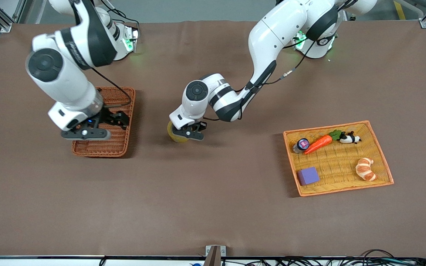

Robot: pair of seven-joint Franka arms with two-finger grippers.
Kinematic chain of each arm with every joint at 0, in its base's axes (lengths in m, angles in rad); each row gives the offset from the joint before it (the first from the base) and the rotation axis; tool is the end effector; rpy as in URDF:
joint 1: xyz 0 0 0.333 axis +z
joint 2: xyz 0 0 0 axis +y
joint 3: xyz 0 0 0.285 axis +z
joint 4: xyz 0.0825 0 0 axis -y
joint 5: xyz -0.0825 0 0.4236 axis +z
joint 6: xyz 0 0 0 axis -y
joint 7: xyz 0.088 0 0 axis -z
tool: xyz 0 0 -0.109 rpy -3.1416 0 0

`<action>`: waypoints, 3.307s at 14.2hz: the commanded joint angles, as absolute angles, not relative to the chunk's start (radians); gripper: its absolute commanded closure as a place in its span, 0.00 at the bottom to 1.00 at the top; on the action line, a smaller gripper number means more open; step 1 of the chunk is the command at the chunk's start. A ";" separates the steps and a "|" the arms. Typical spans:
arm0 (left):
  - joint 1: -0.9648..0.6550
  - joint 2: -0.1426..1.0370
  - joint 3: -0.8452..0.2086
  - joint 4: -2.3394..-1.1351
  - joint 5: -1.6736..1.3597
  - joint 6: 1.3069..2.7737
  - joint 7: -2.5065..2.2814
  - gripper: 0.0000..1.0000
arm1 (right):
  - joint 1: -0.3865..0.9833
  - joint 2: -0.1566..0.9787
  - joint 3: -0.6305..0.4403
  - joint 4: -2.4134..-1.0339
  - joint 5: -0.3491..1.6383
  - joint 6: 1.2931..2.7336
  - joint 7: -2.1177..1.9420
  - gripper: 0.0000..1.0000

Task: Move tape to another basket
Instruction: 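Grasp the tape with the right gripper while the left gripper releases, then carry the tape into the brown basket while the left gripper withdraws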

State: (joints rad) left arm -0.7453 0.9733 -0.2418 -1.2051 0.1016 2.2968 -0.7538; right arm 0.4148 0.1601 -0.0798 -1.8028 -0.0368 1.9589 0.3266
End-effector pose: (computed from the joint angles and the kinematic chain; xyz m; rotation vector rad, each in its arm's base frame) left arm 0.4708 -0.6223 0.1669 2.9483 -0.2637 0.0111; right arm 0.6023 0.2087 0.4066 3.0959 0.0362 0.0183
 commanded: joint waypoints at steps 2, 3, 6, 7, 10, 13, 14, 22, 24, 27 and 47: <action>-0.744 0.945 -0.230 -1.192 0.146 2.186 -0.768 0.58 | 0.428 0.207 -0.034 -1.884 -0.023 2.118 0.363 0.00; -0.736 0.934 -0.232 -1.192 0.137 2.186 -0.773 0.42 | 0.429 0.230 0.000 -1.893 -0.023 2.162 0.400 0.00; -0.720 0.855 -0.224 -1.219 0.150 2.155 -0.807 0.00 | 0.431 0.316 0.057 -1.893 -0.025 2.218 0.442 0.00; -0.694 0.823 -0.225 -1.221 0.150 2.128 -0.807 0.00 | 0.431 0.330 0.069 -1.893 -0.025 2.221 0.443 0.00; -0.625 0.697 -0.224 -1.245 0.153 2.014 -0.793 0.00 | 0.446 0.397 0.072 -1.899 -0.025 2.258 0.443 0.00; -0.504 0.530 -0.230 -1.377 0.163 2.011 -0.726 0.00 | 0.472 0.466 0.080 -1.898 -0.025 2.316 0.449 0.00; -0.470 0.473 -0.232 -1.429 0.161 2.011 -0.680 0.00 | 0.477 0.478 0.084 -1.898 -0.025 2.325 0.451 0.00; -0.270 0.203 -0.239 -1.601 0.108 2.003 -0.522 0.00 | 0.509 0.548 0.097 -1.931 -0.098 2.427 0.440 0.00; -0.224 0.163 -0.239 -1.620 0.071 2.000 -0.442 0.00 | 0.508 0.546 0.097 -1.965 -0.185 2.451 0.448 0.00; -0.155 0.127 -0.238 -1.620 0.012 1.959 -0.326 0.00 | 0.518 0.548 0.097 -1.965 -0.189 2.485 0.512 0.03; -0.003 0.066 -0.227 -1.592 0.014 1.789 -0.138 0.00 | 0.402 0.105 -0.173 -2.042 -0.183 2.092 -0.046 1.00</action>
